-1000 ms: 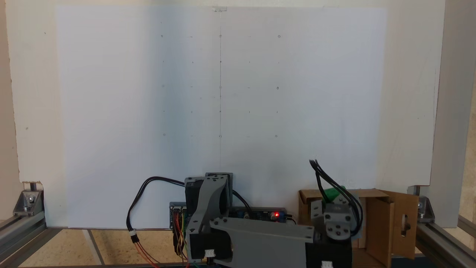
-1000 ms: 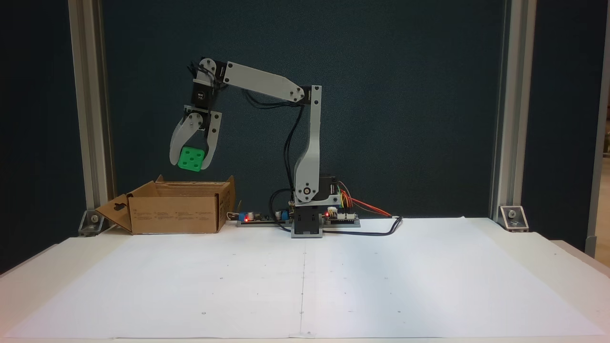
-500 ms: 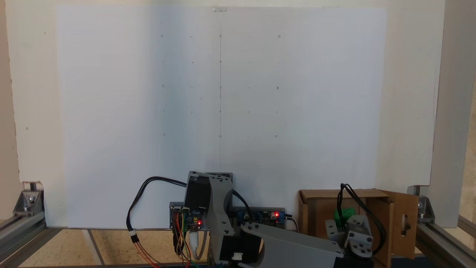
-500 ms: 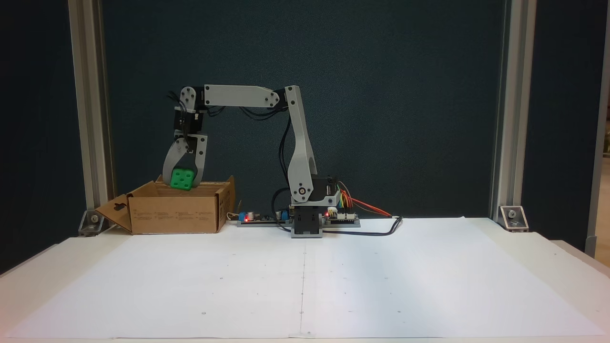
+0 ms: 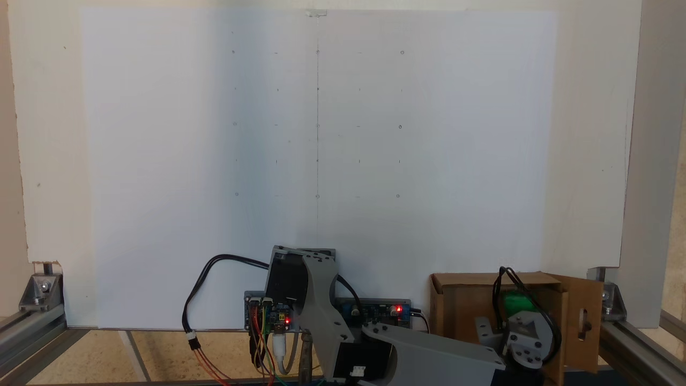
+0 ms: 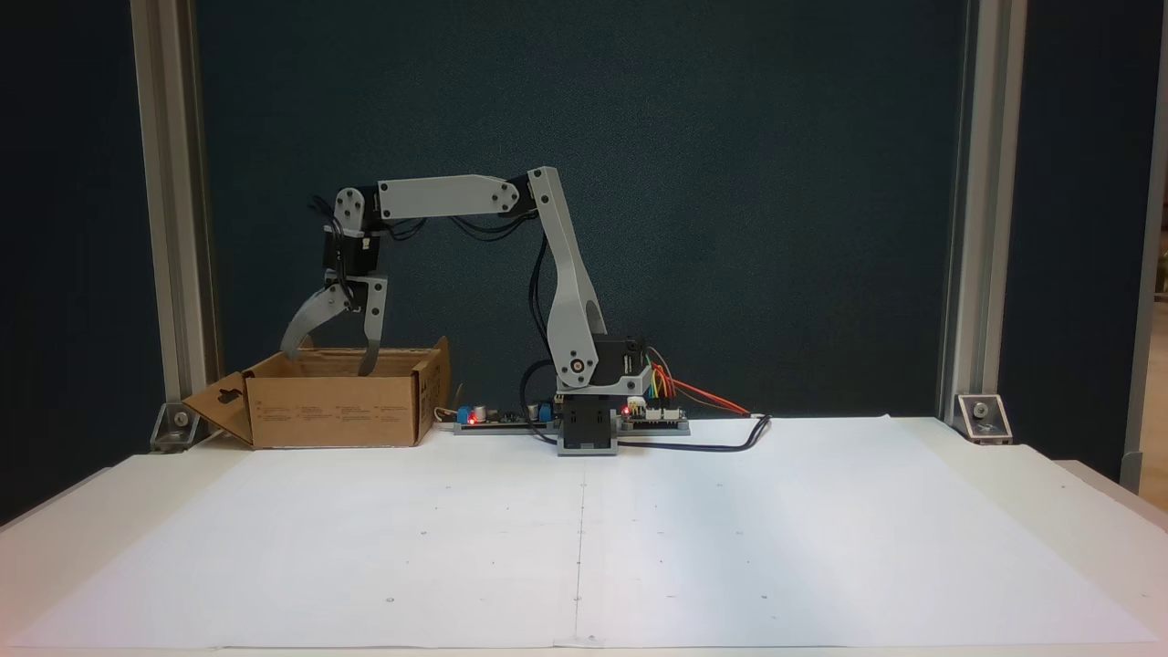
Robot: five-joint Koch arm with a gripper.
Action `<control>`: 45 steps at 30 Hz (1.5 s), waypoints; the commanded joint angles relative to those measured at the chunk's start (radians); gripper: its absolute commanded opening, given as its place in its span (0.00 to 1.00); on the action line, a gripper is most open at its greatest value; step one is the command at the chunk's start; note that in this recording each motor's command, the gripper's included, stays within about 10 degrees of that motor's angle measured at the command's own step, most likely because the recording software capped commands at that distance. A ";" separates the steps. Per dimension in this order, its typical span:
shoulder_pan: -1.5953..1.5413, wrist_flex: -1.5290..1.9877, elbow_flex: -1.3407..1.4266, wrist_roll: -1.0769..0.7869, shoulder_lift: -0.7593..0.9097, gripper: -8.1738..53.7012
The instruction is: Grasp a green dice and put it in the bin.
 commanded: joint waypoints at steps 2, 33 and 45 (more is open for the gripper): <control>-0.014 -0.021 -0.051 -0.055 0.011 0.86; -1.431 -0.287 0.252 0.615 0.508 0.85; -1.563 -0.856 0.796 0.611 0.494 0.86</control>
